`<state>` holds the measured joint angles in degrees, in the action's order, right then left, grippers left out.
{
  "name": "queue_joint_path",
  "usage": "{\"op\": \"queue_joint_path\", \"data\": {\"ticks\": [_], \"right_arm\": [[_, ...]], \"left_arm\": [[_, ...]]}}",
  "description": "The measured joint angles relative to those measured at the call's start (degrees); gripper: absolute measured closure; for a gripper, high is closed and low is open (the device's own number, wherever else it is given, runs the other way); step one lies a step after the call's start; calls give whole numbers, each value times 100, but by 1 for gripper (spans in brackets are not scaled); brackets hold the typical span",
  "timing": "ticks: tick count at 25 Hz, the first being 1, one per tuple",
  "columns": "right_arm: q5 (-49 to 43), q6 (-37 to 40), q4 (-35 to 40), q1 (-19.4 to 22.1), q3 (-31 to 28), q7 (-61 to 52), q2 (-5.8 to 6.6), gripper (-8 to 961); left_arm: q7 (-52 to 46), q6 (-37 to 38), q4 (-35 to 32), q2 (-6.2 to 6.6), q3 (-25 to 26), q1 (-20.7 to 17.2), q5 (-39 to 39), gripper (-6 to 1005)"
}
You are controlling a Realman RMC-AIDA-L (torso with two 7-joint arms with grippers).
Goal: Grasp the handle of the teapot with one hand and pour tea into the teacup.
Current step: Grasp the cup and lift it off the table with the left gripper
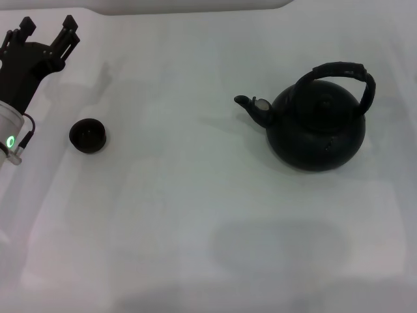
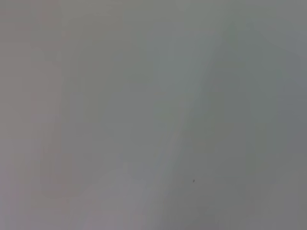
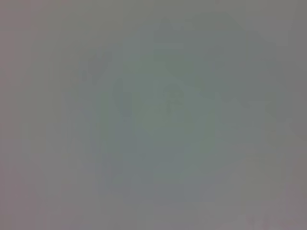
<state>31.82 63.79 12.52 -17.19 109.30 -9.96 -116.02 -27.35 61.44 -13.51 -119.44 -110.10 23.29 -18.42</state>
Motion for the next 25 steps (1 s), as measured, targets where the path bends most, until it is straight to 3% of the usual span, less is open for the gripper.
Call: {"op": "queue_joint_path", "data": {"ticks": [17, 21, 23, 25], "right_arm": [[17, -10, -33, 6, 44, -247, 0, 113], [18, -10, -41, 6, 48, -390, 0, 113], [18, -18, -51, 3, 48, -442, 1, 113], [18, -35, -52, -12, 37, -452, 3, 113]], "left_arm": [[-281, 8, -21, 12, -164, -13, -4, 137], [-1204, -238, -15, 137, -269, 151, 184, 137], [-1701, -415, -13, 276, -269, 267, 468, 137], [-2416, -617, -16, 500, -276, 436, 891, 137]]}}
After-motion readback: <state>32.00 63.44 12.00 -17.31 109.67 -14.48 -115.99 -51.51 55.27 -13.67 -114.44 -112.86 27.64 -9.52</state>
